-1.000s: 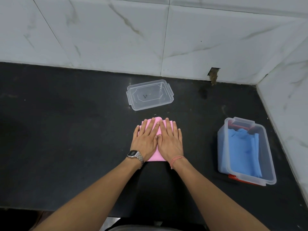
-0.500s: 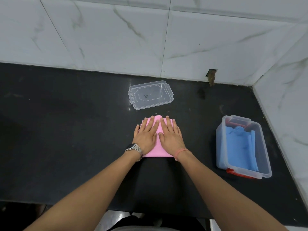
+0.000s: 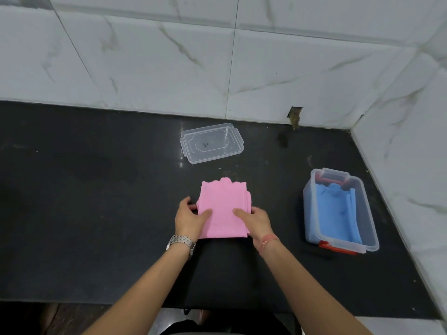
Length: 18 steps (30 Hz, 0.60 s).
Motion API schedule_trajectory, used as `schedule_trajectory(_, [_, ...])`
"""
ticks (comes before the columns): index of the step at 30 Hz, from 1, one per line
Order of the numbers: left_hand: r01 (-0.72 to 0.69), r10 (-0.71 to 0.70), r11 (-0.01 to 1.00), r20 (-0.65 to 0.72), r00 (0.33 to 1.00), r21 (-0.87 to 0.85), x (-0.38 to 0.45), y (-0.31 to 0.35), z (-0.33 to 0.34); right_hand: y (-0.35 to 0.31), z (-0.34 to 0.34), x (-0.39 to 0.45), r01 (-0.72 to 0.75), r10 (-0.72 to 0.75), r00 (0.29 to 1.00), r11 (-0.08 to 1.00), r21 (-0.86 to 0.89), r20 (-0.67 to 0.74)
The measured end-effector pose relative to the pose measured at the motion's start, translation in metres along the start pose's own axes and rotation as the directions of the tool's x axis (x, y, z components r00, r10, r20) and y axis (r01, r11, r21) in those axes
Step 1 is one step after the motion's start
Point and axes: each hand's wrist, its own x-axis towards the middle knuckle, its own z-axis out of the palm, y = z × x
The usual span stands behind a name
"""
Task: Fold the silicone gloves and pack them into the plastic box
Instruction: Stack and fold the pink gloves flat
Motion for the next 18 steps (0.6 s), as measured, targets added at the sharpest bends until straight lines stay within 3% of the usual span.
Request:
schedule_trajectory(5, [0.281,-0.225,0.919,0.216,0.950,-0.278,-0.014,0.001,-0.009,0.009,-0.010,-0.013,-0.129,0.106,0.980,0.983,0.131,0.170])
schedule_trajectory(8, [0.500,-0.270,0.759,0.497,0.824,-0.416,-0.023,0.005,-0.014,0.012,-0.014,-0.020,-0.130,0.100,0.978,0.979,0.160,0.184])
schedule_trajectory(10, [0.584,-0.260,0.679,0.598,0.758,-0.444,-0.026,0.007,-0.014,0.012,-0.018,-0.024,-0.126,0.082,0.971,0.975,0.185,0.225])
schedule_trajectory(13, [0.623,-0.234,0.641,0.659,0.715,-0.449,-0.027,0.007,-0.010,0.011,-0.025,-0.031,-0.089,0.032,0.960,0.977,0.194,0.279])
schedule_trajectory(18, [0.628,-0.248,0.697,0.707,0.663,-0.345,-0.032,0.006,-0.004,0.011,-0.037,-0.038,0.043,-0.076,0.954,0.992,0.117,0.289])
